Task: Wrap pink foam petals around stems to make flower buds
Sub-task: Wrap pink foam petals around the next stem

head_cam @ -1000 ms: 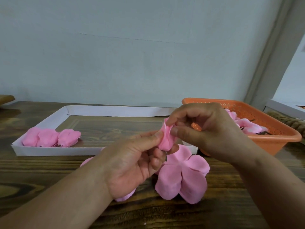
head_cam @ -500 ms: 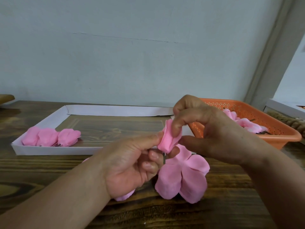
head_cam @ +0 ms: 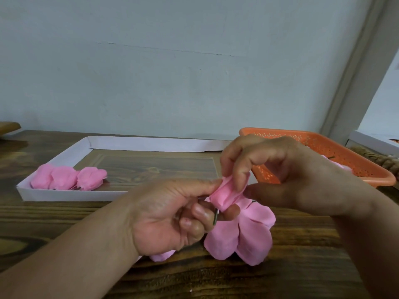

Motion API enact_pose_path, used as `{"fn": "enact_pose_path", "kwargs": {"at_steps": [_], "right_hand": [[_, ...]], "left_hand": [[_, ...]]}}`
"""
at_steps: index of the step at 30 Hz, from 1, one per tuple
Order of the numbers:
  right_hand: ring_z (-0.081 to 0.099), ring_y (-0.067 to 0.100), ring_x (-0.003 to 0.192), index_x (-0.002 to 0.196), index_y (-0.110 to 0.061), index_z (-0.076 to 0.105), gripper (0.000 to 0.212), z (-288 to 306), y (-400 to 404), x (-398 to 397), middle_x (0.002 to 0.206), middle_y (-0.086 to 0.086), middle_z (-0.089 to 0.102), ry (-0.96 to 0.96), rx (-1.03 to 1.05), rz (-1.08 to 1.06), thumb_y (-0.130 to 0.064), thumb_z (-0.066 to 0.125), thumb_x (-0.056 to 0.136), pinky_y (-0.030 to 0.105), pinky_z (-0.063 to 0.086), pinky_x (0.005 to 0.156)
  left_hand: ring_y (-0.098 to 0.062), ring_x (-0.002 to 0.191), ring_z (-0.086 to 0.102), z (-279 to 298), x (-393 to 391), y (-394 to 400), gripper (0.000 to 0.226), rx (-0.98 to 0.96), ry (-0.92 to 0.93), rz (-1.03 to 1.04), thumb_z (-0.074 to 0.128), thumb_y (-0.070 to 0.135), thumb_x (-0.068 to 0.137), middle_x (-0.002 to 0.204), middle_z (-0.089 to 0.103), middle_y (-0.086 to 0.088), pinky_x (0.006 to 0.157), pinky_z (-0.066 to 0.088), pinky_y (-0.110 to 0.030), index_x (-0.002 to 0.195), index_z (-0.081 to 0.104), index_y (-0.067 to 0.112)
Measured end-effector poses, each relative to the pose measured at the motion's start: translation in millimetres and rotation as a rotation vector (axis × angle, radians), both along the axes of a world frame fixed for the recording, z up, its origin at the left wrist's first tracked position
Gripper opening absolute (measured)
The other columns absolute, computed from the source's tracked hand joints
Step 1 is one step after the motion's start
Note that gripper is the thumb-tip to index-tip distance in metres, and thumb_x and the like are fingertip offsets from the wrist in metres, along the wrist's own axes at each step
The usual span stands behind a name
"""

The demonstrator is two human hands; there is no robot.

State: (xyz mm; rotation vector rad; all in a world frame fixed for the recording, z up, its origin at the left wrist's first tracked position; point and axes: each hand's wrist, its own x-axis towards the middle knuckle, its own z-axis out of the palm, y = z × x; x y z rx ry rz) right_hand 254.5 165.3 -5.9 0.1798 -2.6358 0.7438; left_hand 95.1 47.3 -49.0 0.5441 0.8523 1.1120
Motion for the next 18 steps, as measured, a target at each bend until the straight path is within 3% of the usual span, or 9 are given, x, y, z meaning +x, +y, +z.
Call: {"fn": "enact_pose_path", "kwargs": {"at_steps": [2,6,10,18], "right_hand": [[0.059,0.021,0.088,0.08,-0.013,0.064,0.028,1.3,0.5,1.7,0.089,0.0,0.06,0.005,0.009,0.003,0.013,0.066,0.067,0.028,0.043,0.082],[0.059,0.02,0.09,0.086,-0.017,0.063,0.031,3.8,-0.7,5.1,0.089,-0.007,0.06,0.0,0.043,-0.006,0.008,0.068,0.069,0.032,0.044,0.083],[0.059,0.02,0.094,0.092,-0.016,0.065,0.028,6.9,-2.6,6.6,0.091,-0.004,0.062,-0.025,0.054,-0.013,0.0,0.071,0.07,0.034,0.045,0.085],[0.057,0.01,0.088,0.082,-0.016,0.07,0.016,9.5,-5.0,9.4,0.087,-0.005,0.059,-0.079,0.092,-0.06,-0.008,0.073,0.069,0.017,0.039,0.08]], "left_hand": [[-0.002,0.041,0.041,-3.6,-3.7,0.0,0.017,0.015,-0.003,-0.047,0.077,0.017,0.07,0.079,0.062,-0.018,0.032,0.032,-0.01,0.079,0.073,0.003],[-0.007,0.044,0.049,-14.0,-9.6,2.7,0.032,0.125,0.153,-0.085,0.066,0.031,0.08,0.094,0.034,-0.014,0.037,0.042,-0.016,0.092,0.054,0.003],[-0.007,0.046,0.05,-17.2,-15.0,4.9,0.033,0.158,0.164,-0.145,0.065,0.034,0.082,0.094,0.031,-0.015,0.039,0.043,-0.016,0.093,0.055,0.004],[-0.007,0.046,0.052,-17.7,-16.1,3.7,0.033,0.182,0.147,-0.17,0.066,0.033,0.081,0.094,0.035,-0.013,0.04,0.044,-0.016,0.091,0.056,0.003]]}}
